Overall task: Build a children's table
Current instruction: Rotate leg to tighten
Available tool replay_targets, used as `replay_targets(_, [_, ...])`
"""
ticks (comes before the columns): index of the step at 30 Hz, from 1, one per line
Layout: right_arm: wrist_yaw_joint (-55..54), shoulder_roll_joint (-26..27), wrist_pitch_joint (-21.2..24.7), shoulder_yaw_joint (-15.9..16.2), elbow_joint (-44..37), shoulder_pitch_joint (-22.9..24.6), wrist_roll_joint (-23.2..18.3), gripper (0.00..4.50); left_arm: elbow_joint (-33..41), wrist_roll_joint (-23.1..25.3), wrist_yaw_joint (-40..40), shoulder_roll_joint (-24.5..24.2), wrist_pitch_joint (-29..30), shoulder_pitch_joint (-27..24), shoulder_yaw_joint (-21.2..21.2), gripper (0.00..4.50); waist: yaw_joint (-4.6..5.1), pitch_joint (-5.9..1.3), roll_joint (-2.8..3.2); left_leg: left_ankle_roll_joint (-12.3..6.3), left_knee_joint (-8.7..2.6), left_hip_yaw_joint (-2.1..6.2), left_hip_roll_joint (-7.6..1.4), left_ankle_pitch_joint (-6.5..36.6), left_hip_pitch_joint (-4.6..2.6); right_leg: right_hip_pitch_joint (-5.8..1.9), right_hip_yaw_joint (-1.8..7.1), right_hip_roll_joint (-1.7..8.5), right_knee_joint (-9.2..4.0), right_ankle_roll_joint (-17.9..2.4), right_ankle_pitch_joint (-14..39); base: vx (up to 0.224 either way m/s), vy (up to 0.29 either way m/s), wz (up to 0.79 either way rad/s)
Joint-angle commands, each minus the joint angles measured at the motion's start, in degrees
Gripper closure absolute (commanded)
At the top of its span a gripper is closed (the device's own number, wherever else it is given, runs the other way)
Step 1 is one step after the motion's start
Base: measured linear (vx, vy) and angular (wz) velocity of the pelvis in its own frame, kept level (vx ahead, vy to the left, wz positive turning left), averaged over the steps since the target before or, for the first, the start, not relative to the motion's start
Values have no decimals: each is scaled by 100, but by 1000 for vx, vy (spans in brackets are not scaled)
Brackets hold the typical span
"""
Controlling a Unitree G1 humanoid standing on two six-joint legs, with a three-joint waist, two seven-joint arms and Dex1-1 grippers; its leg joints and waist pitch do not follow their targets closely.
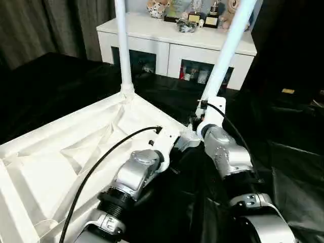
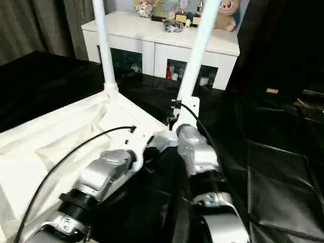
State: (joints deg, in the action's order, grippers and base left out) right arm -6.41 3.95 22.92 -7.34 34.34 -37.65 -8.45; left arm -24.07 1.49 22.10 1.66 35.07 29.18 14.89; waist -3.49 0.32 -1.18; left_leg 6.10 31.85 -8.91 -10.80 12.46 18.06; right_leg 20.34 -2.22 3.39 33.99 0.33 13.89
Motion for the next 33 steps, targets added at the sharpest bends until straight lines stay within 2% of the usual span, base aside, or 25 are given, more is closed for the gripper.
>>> replay_targets(1, [-137, 204, 545, -277, 1030, 517, -226, 267, -131, -33, -96, 68, -42, 76, 11, 450, 28, 9, 94, 253, -526, 117, -198, 2381, 56, 83, 267, 415, -606, -258, 2319, 0, 0, 0])
replay_targets(2, [-150, 209, 544, -275, 1042, 501, -206, 267, -160, -24, -112, 52, -54, 88, -11, 450, 31, 11, 83, 242, -530, 121, -193, 2398, 71, 78, 266, 421, -614, -235, 2403, 0, 0, 0])
replay_targets(5, [-213, 237, 492, -302, 1147, 425, -179, 267, -261, 10, -156, 14, -97, 131, -97, 450, 34, 29, 73, 219, -527, 123, -182, 2576, 34, 138, 269, 430, -666, -140, 2827, 0, 0, 0])
replay_targets(8, [-266, 250, 434, -325, 1242, 367, -188, 267, -272, 27, -168, -25, -100, 141, -114, 450, 52, 37, 75, 218, -544, 160, -182, 2710, 59, 142, 252, 445, -696, -27, 3176, 0, 0, 0])
replay_targets(10, [-248, 243, 424, -284, 1239, 355, -159, 267, -278, 32, -158, -40, -103, 147, -118, 450, 48, 27, 77, 215, -544, 164, -185, 2722, 46, 159, 255, 446, -709, 2, 3171, 0, 0, 0])
replay_targets(11, [-244, 241, 422, -274, 1237, 354, -150, 267, -279, 33, -156, -41, -103, 148, -119, 450, 53, 26, 90, 226, -551, 161, -189, 2692, 55, 157, 258, 437, -703, -19, 3039, 0, 0, 0])
replay_targets(12, [-36, 216, 360, -135, 1179, 346, -82, 267, -275, 28, -118, -62, -110, 157, -115, 450, 52, 25, 92, 230, -553, 156, -190, 2667, 61, 155, 258, 430, -695, -49, 2913, 0, 0, 0])
replay_targets(15, [370, 201, 212, -42, 927, 317, -152, 267, -277, -3, 34, -128, -259, 186, -92, 450, 57, 20, 99, 223, -564, 163, -196, 2635, 89, 135, 259, 440, -684, -81, 2828, 0, 0, 0])
replay_targets(17, [489, 169, 163, 2, 853, 274, -154, 211, -281, 13, 103, -179, -337, 201, -61, 450, 59, 3, 99, 227, -564, 154, -206, 2466, 112, 114, 258, 434, -660, -151, 2518, 0, 0, 0])
replay_targets(20, [748, 80, 161, 96, 595, 221, -177, 187, -267, 34, 181, -269, -407, 226, -40, 450, 37, -17, 91, 189, -541, 107, -225, 2166, 116, 93, 270, 430, -617, -352, 1928, 0, 0, 0])
replay_targets(21, [836, 30, 181, 147, 479, 217, -169, 177, -250, 27, 214, -300, -405, 232, -44, 450, 37, -18, 100, 173, -550, 107, -237, 1950, 153, 45, 265, 419, -574, -430, 1665, 0, 0, 0])
replay_targets(22, [908, -14, 195, 180, 369, 217, -160, 168, -238, 21, 236, -328, -402, 240, -55, 450, 37, -12, 79, 142, -539, 82, -229, 1827, 175, 28, 260, 417, -571, -484, 1585, 0, 0, 0])
replay_targets(23, [949, -41, 203, 199, 306, 221, -147, 168, -231, 18, 248, -342, -399, 243, -60, 450, 30, -9, 79, 115, -533, 72, -222, 1806, 177, 25, 261, 430, -576, -498, 1682, 0, 0, 0])
replay_targets(24, [1084, -91, 248, 244, 180, 239, -131, 149, -231, 28, 275, -381, -425, 255, -53, 450, 19, -21, 85, 65, -510, 54, -215, 1661, 174, 23, 272, 452, -587, -534, 1813, 0, 0, 0])
replay_targets(25, [1135, -109, 267, 252, 127, 249, -127, 141, -233, 29, 285, -395, -436, 261, -54, 450, 10, -28, 85, 35, -496, 46, -209, 1510, 189, 7, 273, 451, -584, -546, 1759, 0, 0, 0])
replay_targets(26, [1191, -128, 288, 261, 70, 259, -124, 132, -235, 30, 296, -411, -447, 266, -55, 450, -9, -48, 99, -16, -468, 24, -207, 1157, 206, -9, 276, 451, -562, -589, 1456, 0, 0, 0])
replay_targets(27, [1302, -160, 348, 264, -68, 290, -156, 123, -235, 28, 329, -443, -468, 277, -56, 450, -36, -77, 102, -56, -431, 10, -207, 722, 222, -45, 268, 444, -505, -667, 905, 0, 0, 0])
replay_targets(29, [1627, -290, 565, 365, -464, 421, -240, 105, -229, 42, 492, -557, -583, 300, -6, 450, -48, -88, 113, -144, -401, -16, -191, 379, 238, -63, 238, 419, -437, -826, 161, 0, 0, 0])
replay_targets(30, [1763, -349, 646, 426, -619, 479, -274, 96, -225, 45, 559, -603, -626, 307, 16, 450, -68, -85, 117, -195, -401, -24, -174, 350, 259, -92, 225, 398, -426, -844, -53, 0, 0, 0])
replay_targets(31, [1980, -449, 807, 520, -847, 573, -340, 88, -202, 40, 658, -670, -664, 303, 39, 450, -68, -95, 135, -199, -398, -21, -182, 336, 245, -85, 228, 400, -407, -885, -164, 0, 0, 0])
replay_targets(32, [2117, -512, 911, 580, -989, 634, -385, 88, -187, 34, 718, -711, -683, 299, 50, 450, -54, -95, 125, -228, -399, -8, -173, 294, 284, -136, 213, 388, -382, -908, -351, 0, 0, 0])
replay_targets(33, [2259, -582, 1002, 649, -1124, 695, -421, 74, -169, 28, 781, -758, -695, 293, 64, 450, -48, -93, 150, -222, -396, -6, -188, 282, 269, -121, 211, 387, -377, -936, -515, 0, 0, 0])
